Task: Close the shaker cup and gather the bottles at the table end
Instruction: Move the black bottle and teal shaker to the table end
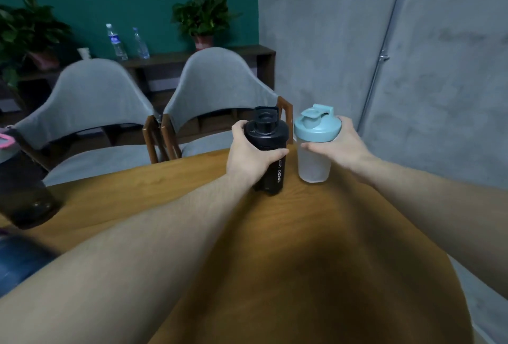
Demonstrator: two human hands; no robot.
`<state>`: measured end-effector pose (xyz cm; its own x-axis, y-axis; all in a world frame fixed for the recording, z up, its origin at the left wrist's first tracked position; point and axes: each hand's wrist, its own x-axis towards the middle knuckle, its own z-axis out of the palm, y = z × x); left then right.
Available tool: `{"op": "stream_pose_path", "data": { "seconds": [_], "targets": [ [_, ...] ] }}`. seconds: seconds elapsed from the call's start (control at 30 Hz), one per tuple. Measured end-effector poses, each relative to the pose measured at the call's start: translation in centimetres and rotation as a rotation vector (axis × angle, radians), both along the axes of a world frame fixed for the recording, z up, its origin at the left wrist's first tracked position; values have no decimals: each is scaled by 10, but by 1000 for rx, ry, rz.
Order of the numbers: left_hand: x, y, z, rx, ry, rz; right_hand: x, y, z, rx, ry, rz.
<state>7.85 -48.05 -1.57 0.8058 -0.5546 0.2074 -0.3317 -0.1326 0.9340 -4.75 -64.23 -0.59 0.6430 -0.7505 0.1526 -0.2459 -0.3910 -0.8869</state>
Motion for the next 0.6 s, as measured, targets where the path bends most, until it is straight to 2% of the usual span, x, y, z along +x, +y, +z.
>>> {"op": "stream_pose_path", "data": {
  "seconds": [0.33,0.6],
  "targets": [
    [6,-45,-15,-21,7,17,12,-51,-24,99,21,77],
    [0,-47,-9,40,39,35,-1,-50,-24,193,98,82]
  ]
}}
